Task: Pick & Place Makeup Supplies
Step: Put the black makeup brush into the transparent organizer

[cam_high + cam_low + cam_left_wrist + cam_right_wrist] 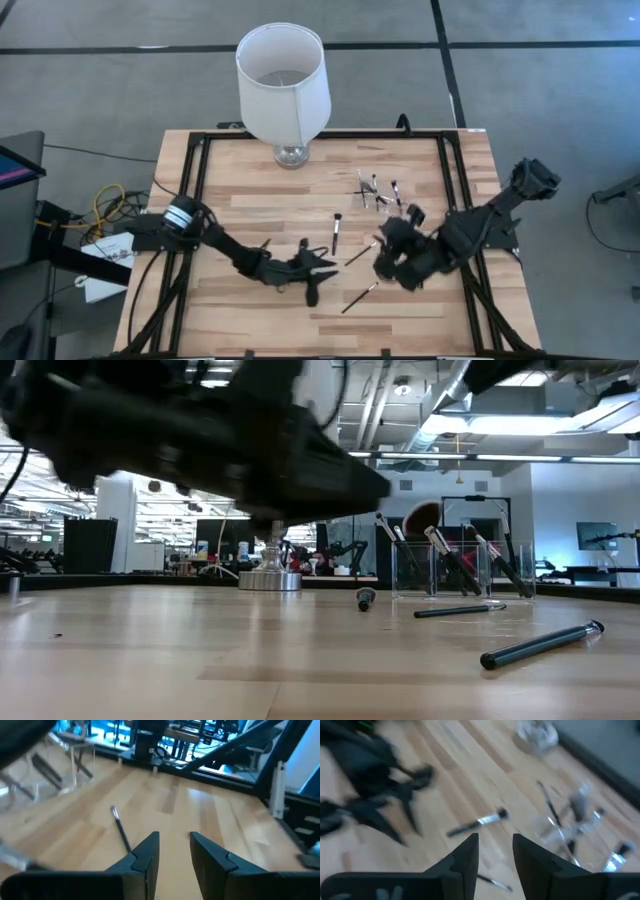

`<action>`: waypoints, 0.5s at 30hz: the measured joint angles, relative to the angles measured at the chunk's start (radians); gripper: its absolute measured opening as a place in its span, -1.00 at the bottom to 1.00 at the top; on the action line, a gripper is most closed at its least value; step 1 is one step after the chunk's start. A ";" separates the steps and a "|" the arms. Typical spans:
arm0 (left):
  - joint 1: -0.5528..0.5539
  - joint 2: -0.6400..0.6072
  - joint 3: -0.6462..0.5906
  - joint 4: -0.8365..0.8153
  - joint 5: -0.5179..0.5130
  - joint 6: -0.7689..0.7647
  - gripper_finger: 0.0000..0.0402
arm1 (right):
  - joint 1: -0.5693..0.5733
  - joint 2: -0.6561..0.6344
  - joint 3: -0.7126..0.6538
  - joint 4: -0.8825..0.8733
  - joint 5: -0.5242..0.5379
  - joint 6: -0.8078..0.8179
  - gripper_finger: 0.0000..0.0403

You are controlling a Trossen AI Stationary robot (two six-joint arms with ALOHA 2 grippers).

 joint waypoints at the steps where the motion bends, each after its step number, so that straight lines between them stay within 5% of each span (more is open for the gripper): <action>1: 0.014 0.012 0.019 -0.001 0.013 0.026 -0.47 | 0.027 0.016 0.000 0.030 0.036 -0.011 -0.44; 8: 0.112 0.042 0.100 -0.035 0.188 0.107 -0.47 | 0.214 -0.003 -0.001 0.010 0.176 -0.020 -0.44; 15: 0.169 0.042 0.144 -0.075 0.254 0.135 -0.47 | 0.408 -0.256 -0.001 -0.155 0.327 -0.023 -0.44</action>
